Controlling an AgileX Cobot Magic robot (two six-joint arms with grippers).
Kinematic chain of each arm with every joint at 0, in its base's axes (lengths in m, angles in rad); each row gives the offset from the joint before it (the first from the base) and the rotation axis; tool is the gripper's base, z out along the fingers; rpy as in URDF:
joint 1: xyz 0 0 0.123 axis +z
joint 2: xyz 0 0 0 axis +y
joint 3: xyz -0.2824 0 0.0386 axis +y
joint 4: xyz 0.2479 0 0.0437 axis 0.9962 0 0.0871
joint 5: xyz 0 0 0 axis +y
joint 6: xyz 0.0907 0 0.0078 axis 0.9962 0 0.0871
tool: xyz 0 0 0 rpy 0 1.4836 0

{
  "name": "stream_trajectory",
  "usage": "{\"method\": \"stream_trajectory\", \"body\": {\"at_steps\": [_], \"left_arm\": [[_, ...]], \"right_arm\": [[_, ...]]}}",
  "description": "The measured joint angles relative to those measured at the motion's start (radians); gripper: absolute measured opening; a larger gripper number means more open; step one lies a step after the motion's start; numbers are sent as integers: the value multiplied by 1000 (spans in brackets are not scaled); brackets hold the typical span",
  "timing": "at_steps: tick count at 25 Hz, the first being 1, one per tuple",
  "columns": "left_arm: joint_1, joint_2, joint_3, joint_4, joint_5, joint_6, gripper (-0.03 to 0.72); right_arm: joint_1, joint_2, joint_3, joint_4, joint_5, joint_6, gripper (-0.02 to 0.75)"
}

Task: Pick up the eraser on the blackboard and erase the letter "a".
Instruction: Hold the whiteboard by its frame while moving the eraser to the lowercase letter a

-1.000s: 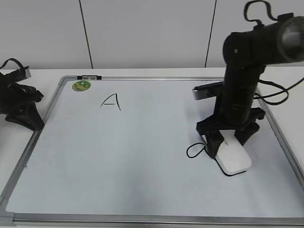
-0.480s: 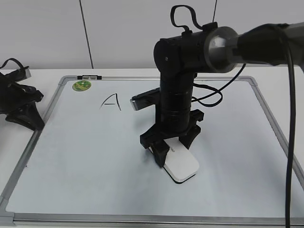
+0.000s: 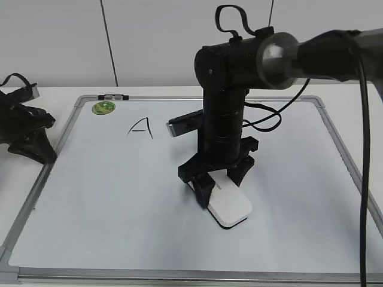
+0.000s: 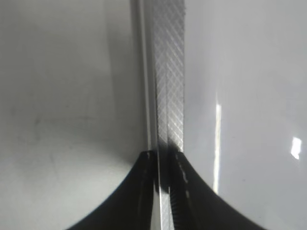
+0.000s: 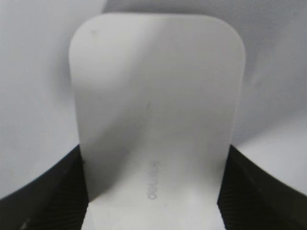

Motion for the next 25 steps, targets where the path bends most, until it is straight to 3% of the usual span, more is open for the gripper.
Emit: {"method": "stream_trajectory", "body": {"at_steps": [10, 25], "left_arm": [[0, 3, 0, -12, -2, 0, 69], [-2, 3, -2, 18, 6, 0, 70]], "right_arm": [[-137, 1, -7, -28, -4, 0, 536], [-275, -31, 3, -88, -26, 0, 536]]}}
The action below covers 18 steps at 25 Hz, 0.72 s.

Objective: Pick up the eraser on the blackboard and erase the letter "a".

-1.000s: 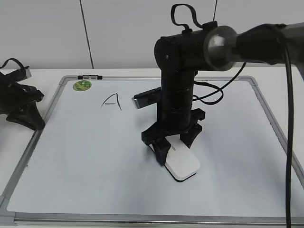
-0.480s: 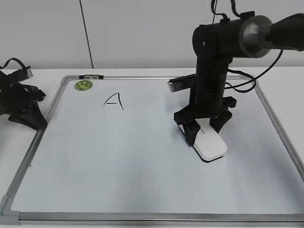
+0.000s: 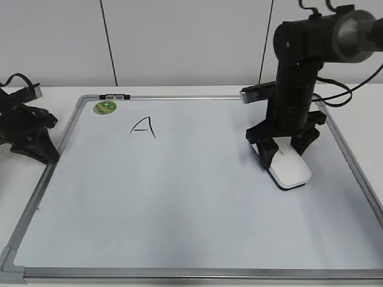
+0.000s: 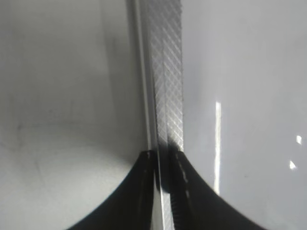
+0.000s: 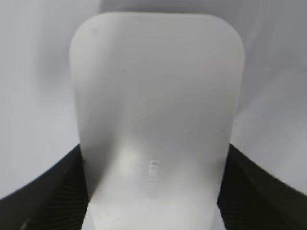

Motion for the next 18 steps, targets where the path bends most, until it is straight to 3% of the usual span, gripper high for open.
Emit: {"method": "stream_trajectory", "body": {"at_steps": [18], "left_arm": [[13, 0, -1, 16, 22, -5, 70]], "right_arm": [[-193, -122, 51, 29, -1, 30, 536]]}}
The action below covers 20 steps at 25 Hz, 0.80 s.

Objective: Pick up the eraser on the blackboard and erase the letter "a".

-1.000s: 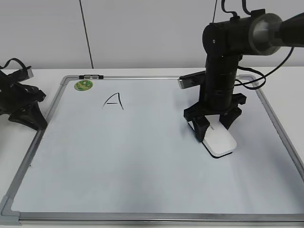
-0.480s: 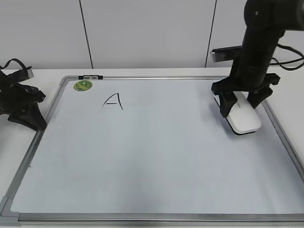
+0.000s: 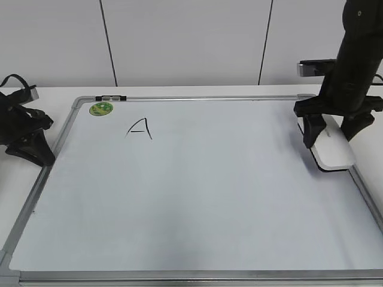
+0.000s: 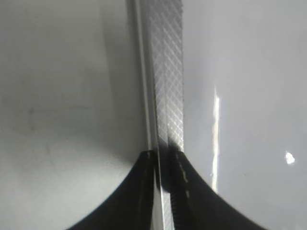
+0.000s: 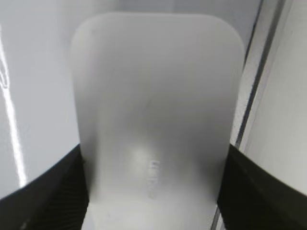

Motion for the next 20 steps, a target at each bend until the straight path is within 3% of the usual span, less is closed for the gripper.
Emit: {"method": "stream_trajectory", "body": {"at_steps": [8, 20], "left_arm": [[0, 0, 0, 2, 0, 0, 70], [0, 0, 0, 2, 0, 0, 77]], "right_arm": [[-55, 0, 22, 2, 0, 10, 536], [-61, 28, 22, 6, -44, 12, 536]]}}
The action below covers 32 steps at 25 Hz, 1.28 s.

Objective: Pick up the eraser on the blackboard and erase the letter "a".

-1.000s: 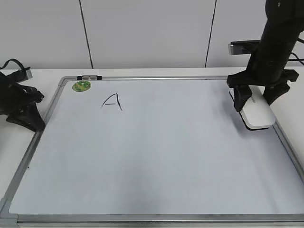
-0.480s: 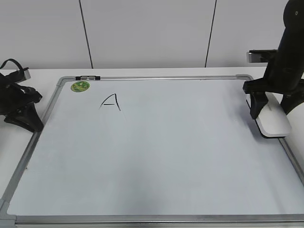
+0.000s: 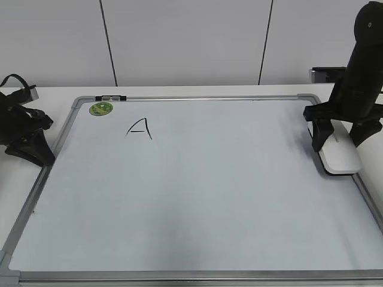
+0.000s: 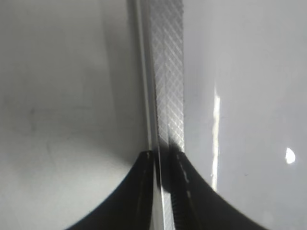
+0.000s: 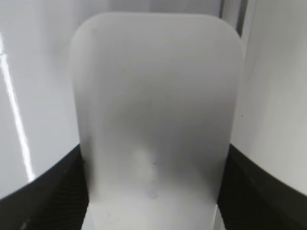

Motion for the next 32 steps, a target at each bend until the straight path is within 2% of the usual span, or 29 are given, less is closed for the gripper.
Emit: {"method": "stream_trajectory", "body": {"at_steps": [23, 32], "left_arm": [[0, 0, 0, 0, 0, 0, 87], [0, 0, 0, 0, 0, 0, 102]], "right_arm": [[0, 48, 2, -8, -21, 4, 538], [0, 56, -4, -6, -18, 10, 605]]}}
